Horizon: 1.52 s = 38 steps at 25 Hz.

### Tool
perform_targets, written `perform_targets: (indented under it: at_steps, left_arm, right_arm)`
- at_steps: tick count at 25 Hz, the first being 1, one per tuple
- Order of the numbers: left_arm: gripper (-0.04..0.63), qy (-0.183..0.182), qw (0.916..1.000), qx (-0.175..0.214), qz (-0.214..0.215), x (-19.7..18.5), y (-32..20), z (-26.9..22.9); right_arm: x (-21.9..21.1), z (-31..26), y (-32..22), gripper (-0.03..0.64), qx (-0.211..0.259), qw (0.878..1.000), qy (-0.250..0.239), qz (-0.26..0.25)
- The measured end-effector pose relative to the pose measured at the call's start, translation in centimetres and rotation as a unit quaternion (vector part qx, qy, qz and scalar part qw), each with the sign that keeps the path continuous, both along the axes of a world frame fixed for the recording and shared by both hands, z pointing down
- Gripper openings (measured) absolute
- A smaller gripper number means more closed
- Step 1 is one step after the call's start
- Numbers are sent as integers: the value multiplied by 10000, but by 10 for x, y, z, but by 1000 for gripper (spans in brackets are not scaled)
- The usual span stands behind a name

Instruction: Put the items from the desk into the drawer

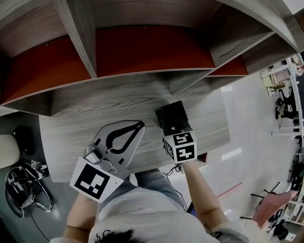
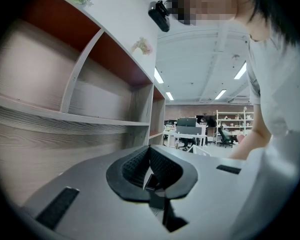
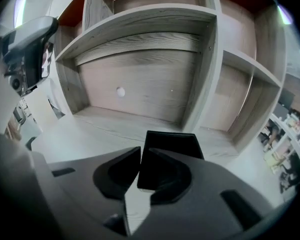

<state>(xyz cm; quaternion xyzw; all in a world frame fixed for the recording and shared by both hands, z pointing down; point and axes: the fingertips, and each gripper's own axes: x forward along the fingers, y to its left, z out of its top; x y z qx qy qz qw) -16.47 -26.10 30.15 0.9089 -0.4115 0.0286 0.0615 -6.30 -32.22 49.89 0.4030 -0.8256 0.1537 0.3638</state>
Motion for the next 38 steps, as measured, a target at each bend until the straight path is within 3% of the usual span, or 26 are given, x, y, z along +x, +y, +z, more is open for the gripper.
perform_targets:
  at_steps: [9,15,23,38]
  left_arm:
    - [11,-26,10000,31,68,4,6,-3]
    - [11,39,9999,61,89,5,10,-9]
    - [11,-21,9992,240,326,11,26,-21]
    - [11,-86,9885,643,1362,28,99,-33]
  right_arm:
    - [6,-8,7,37,110,9998,-135,110]
    - [2,-30,17,37,172,9976,-646,189]
    - [-2,-100,46,37,727,9890,-1280,146]
    - [6,-169,134,37,1790,9649,-1713,868]
